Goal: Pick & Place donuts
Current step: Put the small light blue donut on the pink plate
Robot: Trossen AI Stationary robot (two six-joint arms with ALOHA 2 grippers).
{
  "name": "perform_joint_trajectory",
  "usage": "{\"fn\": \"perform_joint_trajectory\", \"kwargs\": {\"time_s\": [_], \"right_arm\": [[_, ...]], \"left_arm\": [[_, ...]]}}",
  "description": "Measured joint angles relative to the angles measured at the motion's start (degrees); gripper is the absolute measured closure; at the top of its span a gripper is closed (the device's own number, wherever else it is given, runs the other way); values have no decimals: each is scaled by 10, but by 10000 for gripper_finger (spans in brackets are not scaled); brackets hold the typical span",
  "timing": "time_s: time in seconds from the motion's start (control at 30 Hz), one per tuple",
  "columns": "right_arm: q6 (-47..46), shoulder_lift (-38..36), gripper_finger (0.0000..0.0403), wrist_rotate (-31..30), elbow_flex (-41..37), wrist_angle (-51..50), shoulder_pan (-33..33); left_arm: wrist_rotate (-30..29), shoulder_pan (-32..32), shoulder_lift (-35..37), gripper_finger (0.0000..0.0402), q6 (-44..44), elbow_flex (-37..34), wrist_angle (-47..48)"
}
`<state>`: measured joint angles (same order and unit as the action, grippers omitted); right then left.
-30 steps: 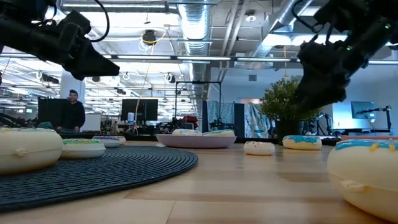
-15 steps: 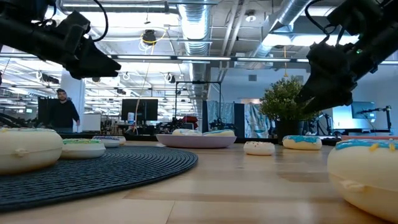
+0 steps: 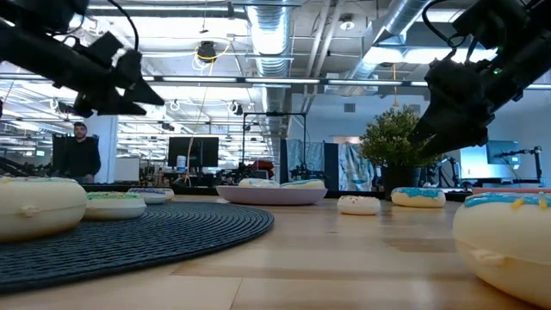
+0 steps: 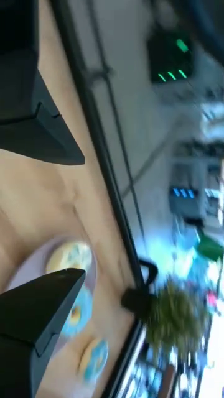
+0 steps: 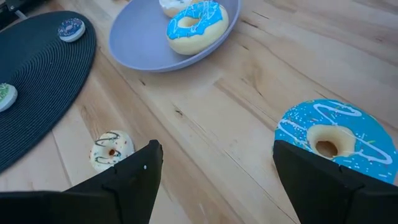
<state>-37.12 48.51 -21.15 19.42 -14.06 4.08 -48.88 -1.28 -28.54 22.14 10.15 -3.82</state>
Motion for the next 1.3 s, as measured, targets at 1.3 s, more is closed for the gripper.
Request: {"fn": "perform_joint_trajectory", "kwargs": {"time_s": [1.3], "right_arm": [[1, 0, 107, 0, 0, -3, 0]], "left_arm": [[328, -218, -504, 123, 141, 259, 239]]}}
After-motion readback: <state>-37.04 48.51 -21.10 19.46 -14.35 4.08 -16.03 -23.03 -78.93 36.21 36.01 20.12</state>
